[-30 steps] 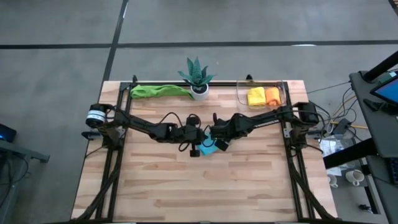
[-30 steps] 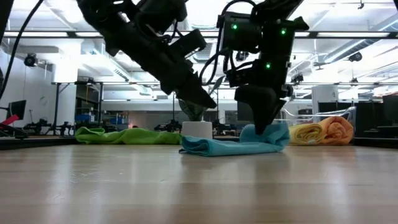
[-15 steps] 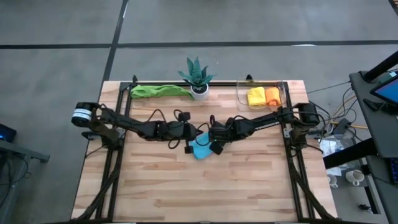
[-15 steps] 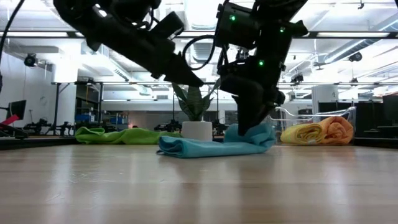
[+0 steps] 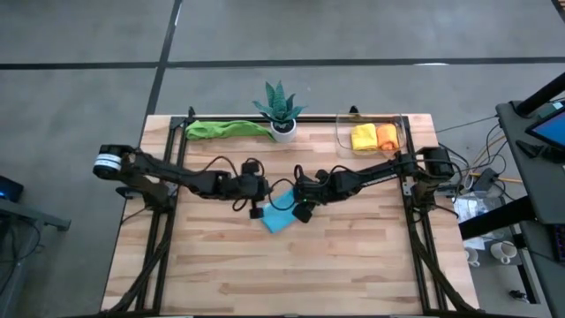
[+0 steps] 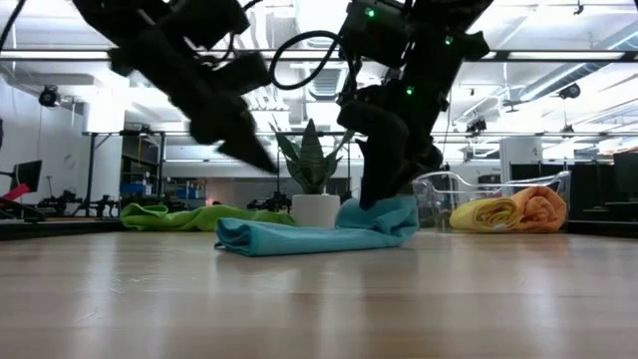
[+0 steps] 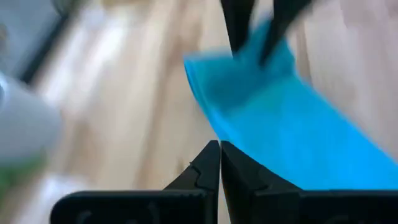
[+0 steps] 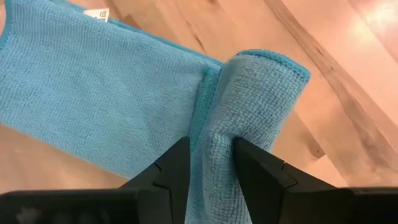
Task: Roll microfiber towels into tight, uniform cylinder then place into a basket
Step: Roll the blue microfiber cloth
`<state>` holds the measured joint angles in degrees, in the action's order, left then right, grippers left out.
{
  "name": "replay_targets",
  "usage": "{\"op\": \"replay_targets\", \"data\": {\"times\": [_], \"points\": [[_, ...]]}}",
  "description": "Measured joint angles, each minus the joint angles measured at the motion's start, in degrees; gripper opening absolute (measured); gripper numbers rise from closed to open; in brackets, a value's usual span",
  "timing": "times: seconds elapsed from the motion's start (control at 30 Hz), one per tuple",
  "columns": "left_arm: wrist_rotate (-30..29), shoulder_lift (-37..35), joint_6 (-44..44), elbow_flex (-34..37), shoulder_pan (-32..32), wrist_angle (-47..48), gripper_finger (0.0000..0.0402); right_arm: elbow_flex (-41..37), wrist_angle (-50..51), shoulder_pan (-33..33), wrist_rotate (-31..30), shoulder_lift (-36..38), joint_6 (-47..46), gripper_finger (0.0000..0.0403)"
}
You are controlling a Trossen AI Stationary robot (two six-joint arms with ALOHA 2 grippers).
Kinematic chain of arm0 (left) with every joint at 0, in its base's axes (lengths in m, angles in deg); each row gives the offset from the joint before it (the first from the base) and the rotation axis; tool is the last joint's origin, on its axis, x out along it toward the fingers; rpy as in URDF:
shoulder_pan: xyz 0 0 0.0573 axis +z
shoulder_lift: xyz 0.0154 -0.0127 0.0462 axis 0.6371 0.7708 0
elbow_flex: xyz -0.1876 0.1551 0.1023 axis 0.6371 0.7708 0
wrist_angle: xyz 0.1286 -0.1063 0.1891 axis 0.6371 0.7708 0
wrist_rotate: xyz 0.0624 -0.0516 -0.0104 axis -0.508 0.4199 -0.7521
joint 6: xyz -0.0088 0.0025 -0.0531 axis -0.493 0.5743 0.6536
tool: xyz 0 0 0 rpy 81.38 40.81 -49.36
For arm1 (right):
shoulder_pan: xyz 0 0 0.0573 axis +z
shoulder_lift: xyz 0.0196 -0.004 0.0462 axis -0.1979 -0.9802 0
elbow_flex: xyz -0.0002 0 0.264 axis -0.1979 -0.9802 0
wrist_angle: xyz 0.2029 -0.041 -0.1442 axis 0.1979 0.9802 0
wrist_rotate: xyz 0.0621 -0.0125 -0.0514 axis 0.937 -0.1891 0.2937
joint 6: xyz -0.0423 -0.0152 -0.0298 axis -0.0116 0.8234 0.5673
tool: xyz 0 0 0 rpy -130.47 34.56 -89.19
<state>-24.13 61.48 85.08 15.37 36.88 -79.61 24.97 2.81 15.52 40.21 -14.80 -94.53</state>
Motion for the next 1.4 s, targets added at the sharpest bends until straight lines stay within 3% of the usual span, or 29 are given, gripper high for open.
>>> {"op": "replay_targets", "data": {"times": [0.13,0.27,0.37,0.63,0.87,1.4], "points": [[1.98,-2.39,5.25,1.77,-2.64,5.89,0.0,0.0,-0.05,0.03,-0.02,0.02,0.07,0.0119],[12.51,-2.58,6.09,4.27,-5.49,0.89,0.0,0.0,-0.07,0.12,-0.03,0.02,0.11,0.0119],[18.32,-1.8,11.74,5.45,-7.03,-0.21,0.0,0.0,-0.19,0.12,-0.04,0.02,0.13,0.0119],[18.75,5.18,20.33,5.64,-9.51,1.57,0.0,0.0,-0.37,0.12,-0.06,0.02,0.19,0.0119],[18.83,11.57,19.83,2.95,-8.85,-0.44,0.0,0.0,-0.67,0.12,-0.02,0.02,0.1,0.0119],[19.12,13.92,15.37,2.16,-4.04,-4.08,0.0,0.0,-5.24,1.65,0.62,-0.27,-0.71,0.0119]]}}
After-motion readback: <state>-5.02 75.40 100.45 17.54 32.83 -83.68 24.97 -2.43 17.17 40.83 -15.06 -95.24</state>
